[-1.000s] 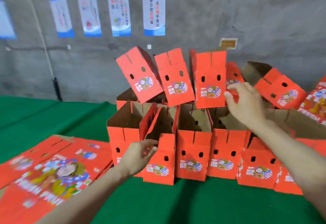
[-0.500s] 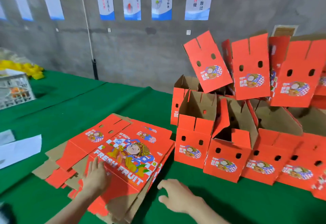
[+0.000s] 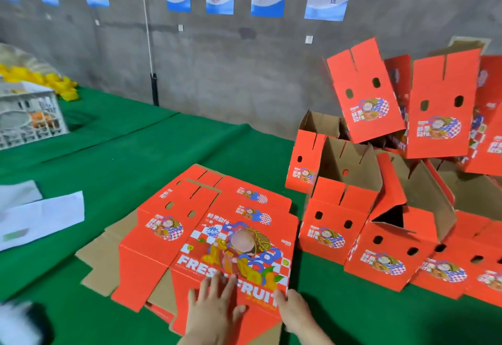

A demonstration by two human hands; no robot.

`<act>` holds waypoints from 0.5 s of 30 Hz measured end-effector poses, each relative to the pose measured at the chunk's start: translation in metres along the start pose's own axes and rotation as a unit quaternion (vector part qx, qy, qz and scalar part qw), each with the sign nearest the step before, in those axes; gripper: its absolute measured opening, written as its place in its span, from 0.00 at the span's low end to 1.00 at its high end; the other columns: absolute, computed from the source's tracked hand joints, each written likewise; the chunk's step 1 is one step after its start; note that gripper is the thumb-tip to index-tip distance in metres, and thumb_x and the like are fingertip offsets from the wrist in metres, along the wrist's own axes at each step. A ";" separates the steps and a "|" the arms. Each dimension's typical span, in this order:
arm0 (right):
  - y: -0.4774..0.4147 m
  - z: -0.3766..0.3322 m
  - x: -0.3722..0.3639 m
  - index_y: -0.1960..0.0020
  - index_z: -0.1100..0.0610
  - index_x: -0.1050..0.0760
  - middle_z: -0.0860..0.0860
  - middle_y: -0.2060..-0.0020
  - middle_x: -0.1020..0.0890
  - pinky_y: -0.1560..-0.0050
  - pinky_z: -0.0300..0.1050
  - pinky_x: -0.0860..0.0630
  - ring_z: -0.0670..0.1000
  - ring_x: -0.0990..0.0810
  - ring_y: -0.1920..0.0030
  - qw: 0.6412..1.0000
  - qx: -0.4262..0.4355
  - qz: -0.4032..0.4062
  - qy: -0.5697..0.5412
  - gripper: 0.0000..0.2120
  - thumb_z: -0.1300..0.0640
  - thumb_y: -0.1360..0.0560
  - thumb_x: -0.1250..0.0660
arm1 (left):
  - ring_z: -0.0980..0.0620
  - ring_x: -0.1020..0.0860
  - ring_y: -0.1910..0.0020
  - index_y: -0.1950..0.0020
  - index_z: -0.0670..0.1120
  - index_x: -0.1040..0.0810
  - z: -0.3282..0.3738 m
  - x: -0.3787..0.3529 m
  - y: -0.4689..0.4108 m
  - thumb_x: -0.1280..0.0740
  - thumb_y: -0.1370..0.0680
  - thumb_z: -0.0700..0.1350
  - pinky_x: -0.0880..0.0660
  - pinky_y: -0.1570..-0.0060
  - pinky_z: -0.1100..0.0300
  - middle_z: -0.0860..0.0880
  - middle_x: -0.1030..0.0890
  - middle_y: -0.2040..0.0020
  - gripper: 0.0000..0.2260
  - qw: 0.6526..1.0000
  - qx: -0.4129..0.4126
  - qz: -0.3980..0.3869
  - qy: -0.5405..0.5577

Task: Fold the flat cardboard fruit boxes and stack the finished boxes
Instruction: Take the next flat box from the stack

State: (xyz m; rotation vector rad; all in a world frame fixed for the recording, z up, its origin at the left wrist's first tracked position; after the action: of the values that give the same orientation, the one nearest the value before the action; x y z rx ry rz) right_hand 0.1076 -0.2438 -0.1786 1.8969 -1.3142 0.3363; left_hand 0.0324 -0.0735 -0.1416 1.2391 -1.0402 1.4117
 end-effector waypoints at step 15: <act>0.023 -0.089 0.083 0.50 0.63 0.29 0.53 0.64 0.24 0.71 0.40 0.32 0.49 0.26 0.68 0.929 -0.030 0.092 -0.358 0.05 0.60 0.20 0.37 | 0.45 0.18 0.57 0.50 0.44 0.17 -0.110 0.192 0.007 0.36 0.21 0.45 0.28 0.61 0.56 0.47 0.15 0.56 0.09 0.918 0.002 0.321 0.234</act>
State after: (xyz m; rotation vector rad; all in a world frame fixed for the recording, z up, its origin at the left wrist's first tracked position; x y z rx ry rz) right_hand 0.1417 -0.2380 -0.0600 1.9184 -1.9522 -0.3487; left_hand -0.0002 0.0557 0.0352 0.5039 -1.1407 2.0795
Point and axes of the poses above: each hand's wrist, its own y-axis away from the middle knuckle, its own x-axis out of the back of the hand, z = x × y, the point moved 8 cm from there along -y, towards the middle knuckle
